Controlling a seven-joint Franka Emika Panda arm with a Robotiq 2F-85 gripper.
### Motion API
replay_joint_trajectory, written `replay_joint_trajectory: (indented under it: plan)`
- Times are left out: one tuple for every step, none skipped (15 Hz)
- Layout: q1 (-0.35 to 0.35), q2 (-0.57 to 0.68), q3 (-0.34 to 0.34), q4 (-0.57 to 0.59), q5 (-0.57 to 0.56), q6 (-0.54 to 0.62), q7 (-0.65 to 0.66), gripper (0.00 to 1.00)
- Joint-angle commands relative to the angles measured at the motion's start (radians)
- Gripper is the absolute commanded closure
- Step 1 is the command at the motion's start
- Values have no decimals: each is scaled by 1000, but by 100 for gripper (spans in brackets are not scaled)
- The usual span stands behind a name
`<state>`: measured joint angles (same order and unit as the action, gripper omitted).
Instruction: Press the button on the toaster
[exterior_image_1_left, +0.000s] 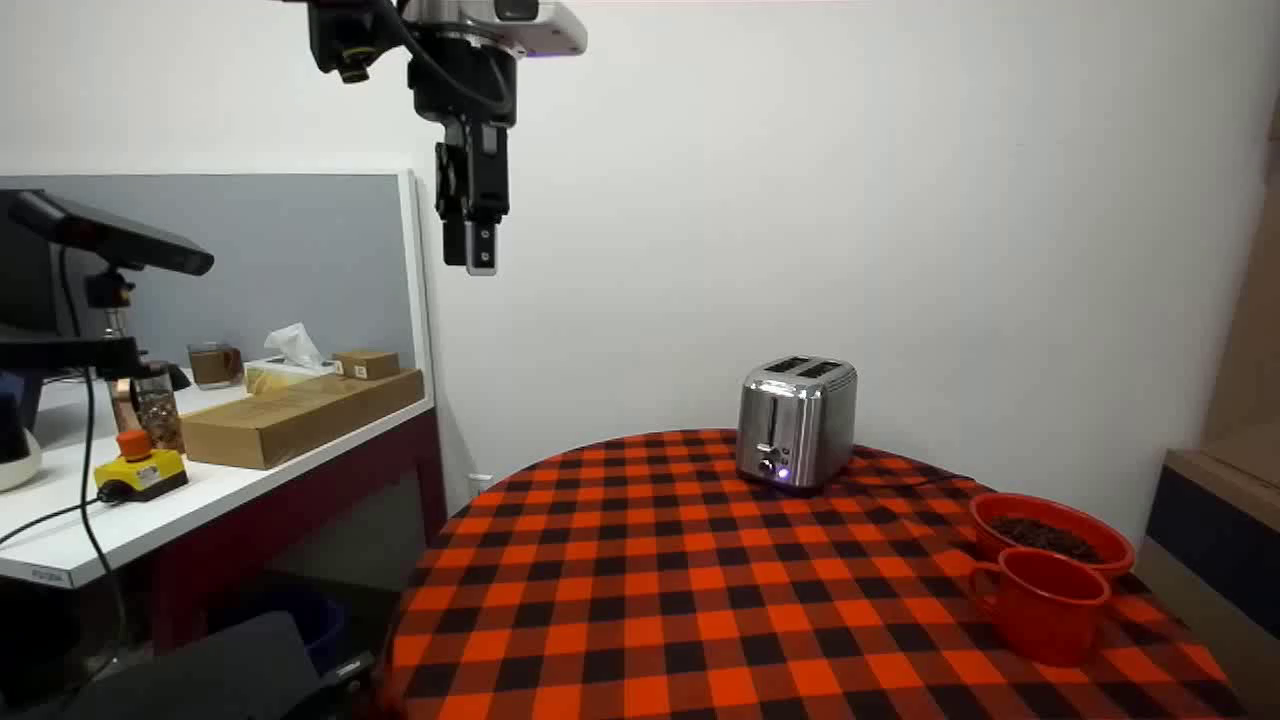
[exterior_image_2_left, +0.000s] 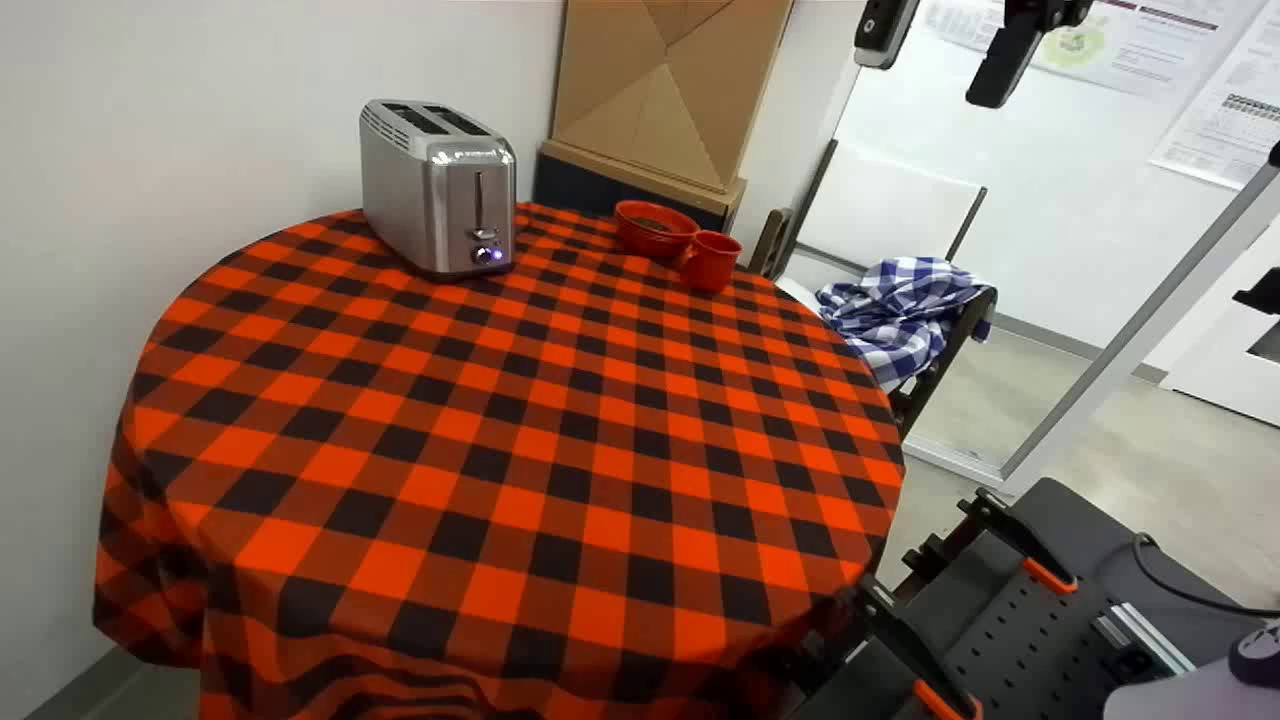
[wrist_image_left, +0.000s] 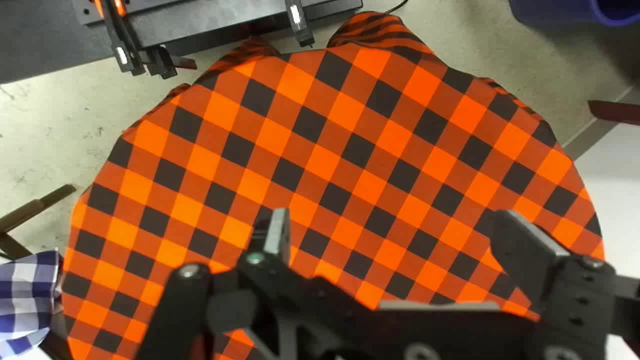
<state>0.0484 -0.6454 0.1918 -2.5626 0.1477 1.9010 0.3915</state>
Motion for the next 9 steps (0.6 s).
replay_joint_trajectory:
  plan:
    - [0,0,-1,2,-1,-2,0,0]
    - [4,11,-6,10,-3,-9,-21,0]
    - [7,23,-13,20,-9,-13,-46,0]
    - [8,40,-22,34,-31,-14,-93,0]
    - [12,54,-34,44,-47,-17,-149,0]
    - [11,75,-52,60,-68,-10,-214,0]
    - [2,98,-68,77,-99,-4,-267,0]
    - [-2,121,-88,93,-123,0,-321,0]
    - [-6,146,-109,108,-160,23,-386,0]
